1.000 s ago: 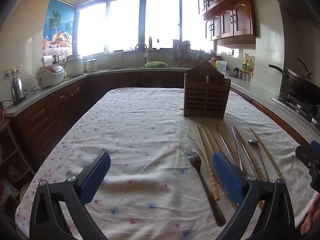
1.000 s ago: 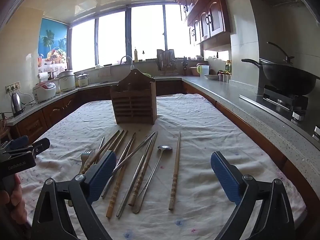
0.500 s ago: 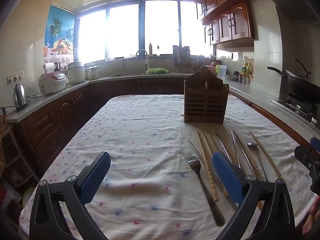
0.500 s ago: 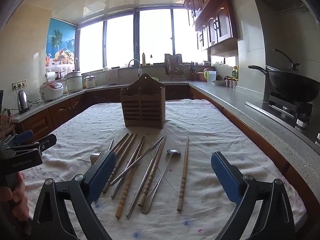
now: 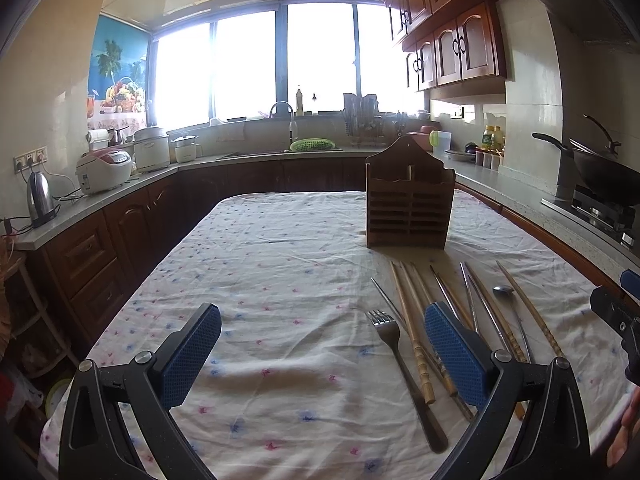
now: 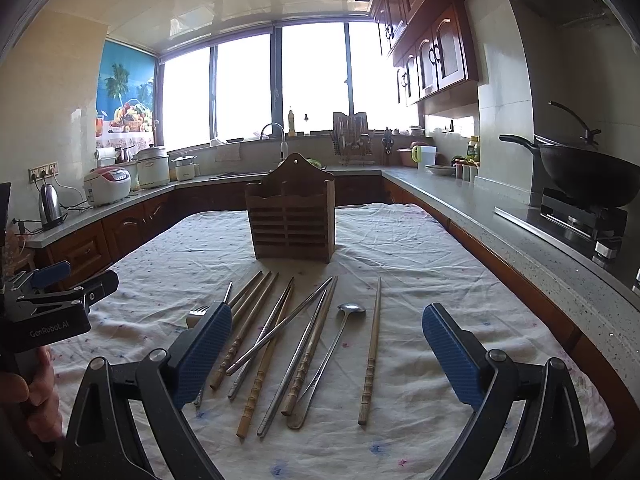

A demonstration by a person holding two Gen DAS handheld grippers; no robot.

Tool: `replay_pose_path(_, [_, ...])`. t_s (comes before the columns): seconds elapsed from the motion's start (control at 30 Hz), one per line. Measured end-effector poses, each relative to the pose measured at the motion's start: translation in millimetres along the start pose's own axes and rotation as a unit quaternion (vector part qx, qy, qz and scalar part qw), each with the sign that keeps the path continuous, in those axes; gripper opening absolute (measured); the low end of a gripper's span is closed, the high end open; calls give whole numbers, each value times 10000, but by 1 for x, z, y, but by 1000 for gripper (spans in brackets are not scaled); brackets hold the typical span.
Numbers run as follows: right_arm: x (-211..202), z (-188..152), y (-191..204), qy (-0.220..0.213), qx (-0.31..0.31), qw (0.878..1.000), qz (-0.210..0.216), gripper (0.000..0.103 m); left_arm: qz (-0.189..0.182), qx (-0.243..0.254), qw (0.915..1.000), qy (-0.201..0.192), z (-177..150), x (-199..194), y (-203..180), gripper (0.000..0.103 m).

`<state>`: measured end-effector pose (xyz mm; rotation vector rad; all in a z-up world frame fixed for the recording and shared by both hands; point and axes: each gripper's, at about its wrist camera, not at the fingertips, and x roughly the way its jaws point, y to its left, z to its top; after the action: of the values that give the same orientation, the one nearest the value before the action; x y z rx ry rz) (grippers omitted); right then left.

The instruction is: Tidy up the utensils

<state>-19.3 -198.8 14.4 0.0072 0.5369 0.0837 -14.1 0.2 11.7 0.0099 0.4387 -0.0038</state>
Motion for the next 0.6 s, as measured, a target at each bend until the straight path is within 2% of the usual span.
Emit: replay_pose_path(0.6, [-1, 1, 0, -53, 37, 9999, 79, 97, -25, 29, 10000, -54, -2, -5, -5, 102])
